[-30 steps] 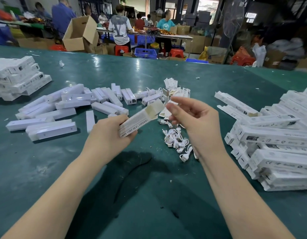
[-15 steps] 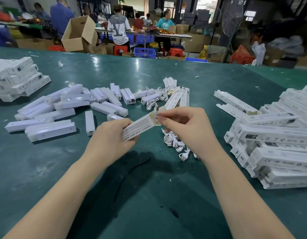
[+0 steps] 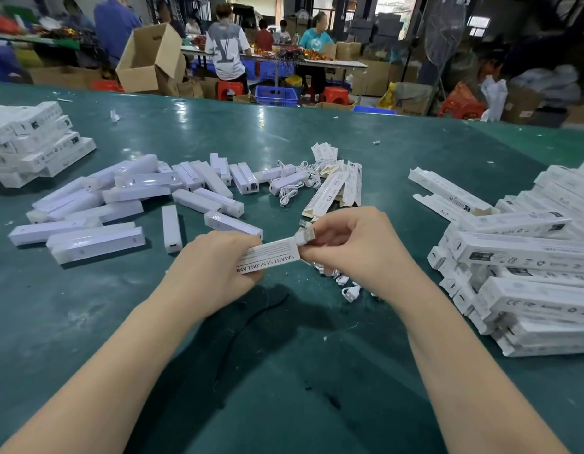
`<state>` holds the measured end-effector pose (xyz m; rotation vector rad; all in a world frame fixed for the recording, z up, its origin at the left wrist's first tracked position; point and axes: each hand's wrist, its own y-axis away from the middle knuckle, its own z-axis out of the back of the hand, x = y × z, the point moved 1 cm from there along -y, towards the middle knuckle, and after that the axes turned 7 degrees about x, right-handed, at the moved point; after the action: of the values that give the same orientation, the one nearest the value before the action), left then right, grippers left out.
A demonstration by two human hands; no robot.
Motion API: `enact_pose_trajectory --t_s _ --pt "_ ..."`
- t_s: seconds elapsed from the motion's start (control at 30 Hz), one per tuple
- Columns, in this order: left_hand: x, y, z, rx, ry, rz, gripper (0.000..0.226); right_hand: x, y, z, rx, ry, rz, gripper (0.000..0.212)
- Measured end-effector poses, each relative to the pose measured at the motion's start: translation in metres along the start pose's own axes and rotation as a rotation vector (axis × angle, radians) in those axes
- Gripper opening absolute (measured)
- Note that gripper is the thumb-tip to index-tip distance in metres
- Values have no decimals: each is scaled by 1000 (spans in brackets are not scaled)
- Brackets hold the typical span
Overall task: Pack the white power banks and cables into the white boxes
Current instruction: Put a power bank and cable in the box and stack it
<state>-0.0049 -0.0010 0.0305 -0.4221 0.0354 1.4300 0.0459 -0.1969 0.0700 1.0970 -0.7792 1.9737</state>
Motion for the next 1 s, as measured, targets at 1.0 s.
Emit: enact_pose_trajectory --t_s 1.0 --pt "4 -3 -3 -154 -18 123 34 2 -1 -11 -64 -140 -16 17"
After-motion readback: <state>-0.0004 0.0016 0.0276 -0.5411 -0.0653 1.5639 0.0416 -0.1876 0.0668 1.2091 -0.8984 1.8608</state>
